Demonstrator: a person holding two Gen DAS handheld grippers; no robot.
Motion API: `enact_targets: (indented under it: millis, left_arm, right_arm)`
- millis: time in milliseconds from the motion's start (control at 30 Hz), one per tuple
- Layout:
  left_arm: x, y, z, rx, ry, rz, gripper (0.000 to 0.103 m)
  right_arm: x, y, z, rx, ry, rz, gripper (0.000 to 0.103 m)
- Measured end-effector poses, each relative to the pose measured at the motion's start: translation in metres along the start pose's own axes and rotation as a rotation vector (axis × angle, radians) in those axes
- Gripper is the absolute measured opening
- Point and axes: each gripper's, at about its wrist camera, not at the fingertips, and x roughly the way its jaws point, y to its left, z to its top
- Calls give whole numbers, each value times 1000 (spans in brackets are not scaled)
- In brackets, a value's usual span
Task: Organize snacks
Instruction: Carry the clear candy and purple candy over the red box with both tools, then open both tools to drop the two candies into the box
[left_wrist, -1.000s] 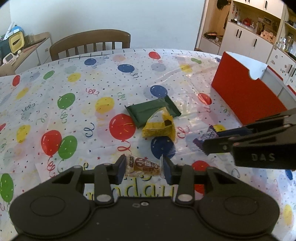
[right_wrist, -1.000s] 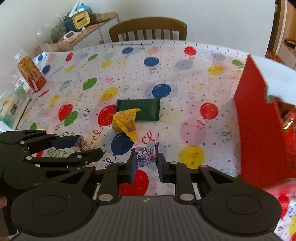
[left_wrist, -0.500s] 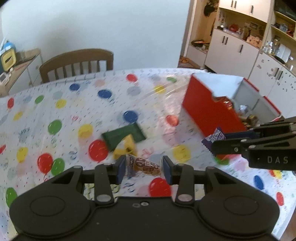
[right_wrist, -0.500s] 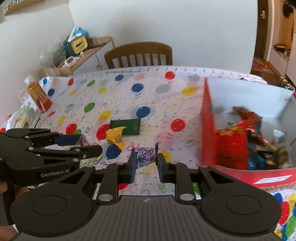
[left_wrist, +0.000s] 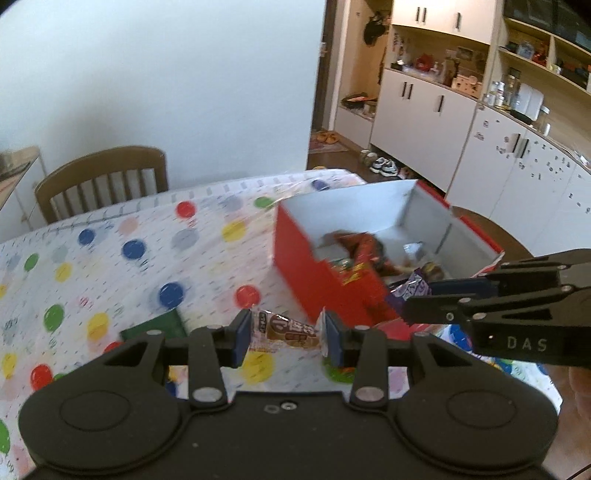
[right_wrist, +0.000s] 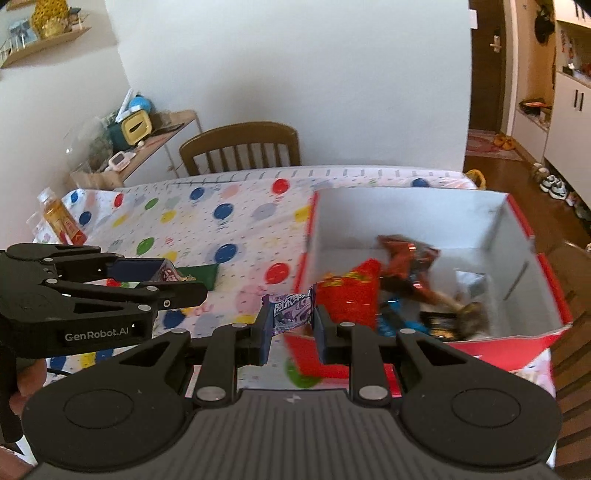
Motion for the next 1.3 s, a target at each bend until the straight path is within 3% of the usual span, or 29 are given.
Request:
enact_targets:
  millis: [333,733,1300]
  left_arm:
    - [23,-56,19,22,-2,-2,39]
    - [72,-117,39,74,33,25,39]
    - [158,-142,65,24,181,53,39]
  right_arm:
    - [-13,-65,0,10,-8,-32,23]
    - [3,-140,1,4,44,-66,23]
    - [59,-174,6,-3,156,-56,23]
